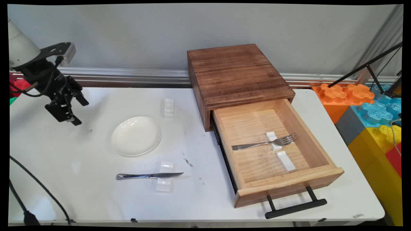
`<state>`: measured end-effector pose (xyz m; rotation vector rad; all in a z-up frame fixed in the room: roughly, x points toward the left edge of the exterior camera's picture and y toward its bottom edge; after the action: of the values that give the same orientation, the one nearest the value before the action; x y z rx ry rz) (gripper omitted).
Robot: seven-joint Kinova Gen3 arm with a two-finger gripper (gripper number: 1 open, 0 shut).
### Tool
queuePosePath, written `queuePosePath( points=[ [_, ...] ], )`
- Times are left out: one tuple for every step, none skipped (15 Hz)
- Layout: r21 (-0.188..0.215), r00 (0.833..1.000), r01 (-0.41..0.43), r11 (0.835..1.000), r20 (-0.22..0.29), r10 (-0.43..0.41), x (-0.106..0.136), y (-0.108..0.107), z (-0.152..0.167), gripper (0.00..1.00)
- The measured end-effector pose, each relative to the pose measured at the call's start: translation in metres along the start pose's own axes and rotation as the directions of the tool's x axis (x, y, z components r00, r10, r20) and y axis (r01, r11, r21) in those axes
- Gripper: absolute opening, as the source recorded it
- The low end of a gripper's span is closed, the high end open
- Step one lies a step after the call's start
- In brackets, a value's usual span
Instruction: Pick up the knife from the right of the white plate
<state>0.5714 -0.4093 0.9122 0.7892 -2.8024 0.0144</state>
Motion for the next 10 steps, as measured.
queuePosePath(
  points=[
    [-0.007, 1.000, -0.002, 1.000, -0.004, 0.002, -0.003, 0.000, 0.002, 1.00],
    [-0.012, 1.000, -0.004, 1.000, -0.007, 0.004, -0.004, 0.001, 0.004, 1.00],
    [-0.018, 1.000, -0.007, 1.000, -0.011, 0.007, -0.007, 0.002, 0.007, 1.00],
    [-0.026, 1.000, -0.010, 1.000, -0.016, 0.010, -0.009, 0.003, 0.010, 1.00],
    [-0.033, 1.000, -0.013, 0.999, -0.021, 0.013, -0.010, 0.005, 0.012, 1.00],
    [-0.038, 1.000, -0.015, 0.999, -0.026, 0.014, -0.010, 0.006, 0.014, 1.00],
    [-0.045, 0.999, -0.017, 0.999, -0.034, 0.016, -0.011, 0.009, 0.018, 1.00],
    [-0.051, 0.999, -0.019, 0.999, -0.044, 0.016, -0.010, 0.012, 0.021, 1.00],
    [-0.059, 0.998, -0.020, 0.998, -0.056, 0.017, -0.009, 0.017, 0.026, 1.00],
    [-0.067, 0.997, -0.023, 0.997, -0.069, 0.018, -0.007, 0.024, 0.031, 1.00]
  ],
)
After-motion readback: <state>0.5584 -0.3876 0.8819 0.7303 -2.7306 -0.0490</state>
